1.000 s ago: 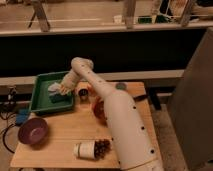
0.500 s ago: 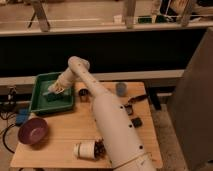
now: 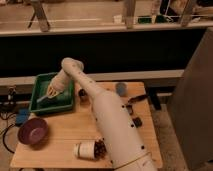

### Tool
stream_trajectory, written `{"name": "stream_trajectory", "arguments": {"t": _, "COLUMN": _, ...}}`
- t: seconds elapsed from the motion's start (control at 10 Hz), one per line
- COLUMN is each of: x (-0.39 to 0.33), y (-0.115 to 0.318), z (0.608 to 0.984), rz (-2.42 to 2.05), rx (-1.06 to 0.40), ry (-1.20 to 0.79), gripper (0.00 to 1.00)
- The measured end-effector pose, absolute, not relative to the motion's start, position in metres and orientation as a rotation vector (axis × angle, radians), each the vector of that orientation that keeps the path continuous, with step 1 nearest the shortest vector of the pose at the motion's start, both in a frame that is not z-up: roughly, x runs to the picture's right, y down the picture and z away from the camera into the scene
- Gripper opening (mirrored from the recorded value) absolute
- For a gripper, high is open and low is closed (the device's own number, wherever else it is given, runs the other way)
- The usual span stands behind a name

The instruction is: Wipe tray with sponge

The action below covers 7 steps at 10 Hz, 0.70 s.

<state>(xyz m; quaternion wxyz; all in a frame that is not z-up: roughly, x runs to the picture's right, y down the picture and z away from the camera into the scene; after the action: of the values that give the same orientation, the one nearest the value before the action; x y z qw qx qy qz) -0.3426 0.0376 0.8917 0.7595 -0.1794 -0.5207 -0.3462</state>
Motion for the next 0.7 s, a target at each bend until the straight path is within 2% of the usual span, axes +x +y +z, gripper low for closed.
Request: {"name": "stream_trajectory", "arguments": {"t": 0.7, "x": -0.306, "y": 0.060, "z": 0.879, "rz": -0.721, "rx": -0.444, "ry": -1.101, "gripper": 0.00}}
